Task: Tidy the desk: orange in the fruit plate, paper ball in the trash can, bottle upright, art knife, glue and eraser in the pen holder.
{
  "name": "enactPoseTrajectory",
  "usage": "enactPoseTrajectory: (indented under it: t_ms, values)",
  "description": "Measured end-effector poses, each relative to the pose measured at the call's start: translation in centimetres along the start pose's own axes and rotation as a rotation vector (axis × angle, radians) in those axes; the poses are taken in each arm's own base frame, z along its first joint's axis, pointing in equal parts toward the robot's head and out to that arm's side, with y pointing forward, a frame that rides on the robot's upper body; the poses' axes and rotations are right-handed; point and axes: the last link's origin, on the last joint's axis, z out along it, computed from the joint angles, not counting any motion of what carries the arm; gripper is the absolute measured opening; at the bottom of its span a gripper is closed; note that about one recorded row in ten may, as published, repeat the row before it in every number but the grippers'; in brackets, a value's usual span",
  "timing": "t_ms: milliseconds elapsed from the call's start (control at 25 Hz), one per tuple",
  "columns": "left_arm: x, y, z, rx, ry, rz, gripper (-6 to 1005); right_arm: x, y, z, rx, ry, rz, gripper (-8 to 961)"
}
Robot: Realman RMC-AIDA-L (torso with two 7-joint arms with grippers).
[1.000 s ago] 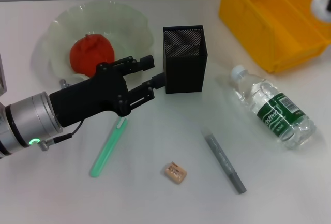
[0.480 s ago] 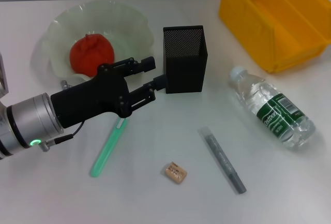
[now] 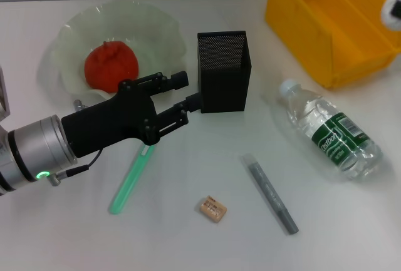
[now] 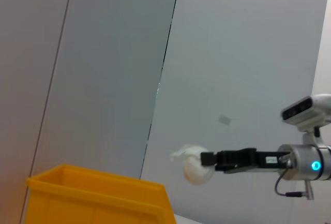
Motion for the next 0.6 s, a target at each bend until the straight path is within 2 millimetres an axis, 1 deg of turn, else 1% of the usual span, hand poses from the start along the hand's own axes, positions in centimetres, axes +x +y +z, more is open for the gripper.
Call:
enactPoseTrajectory:
  t_ms: [320,600]
  values:
    - [-0.1,0.1,-0.1,0.000,0.001,-0.003,492,0.6,0.3,2.8,-0.007,0.092,-0.054,493]
    - [-0.1,0.1,-0.1,0.001,0.002,-0.003,492,0.7,0.0,3.1,0.020,0.100,-0.059,493]
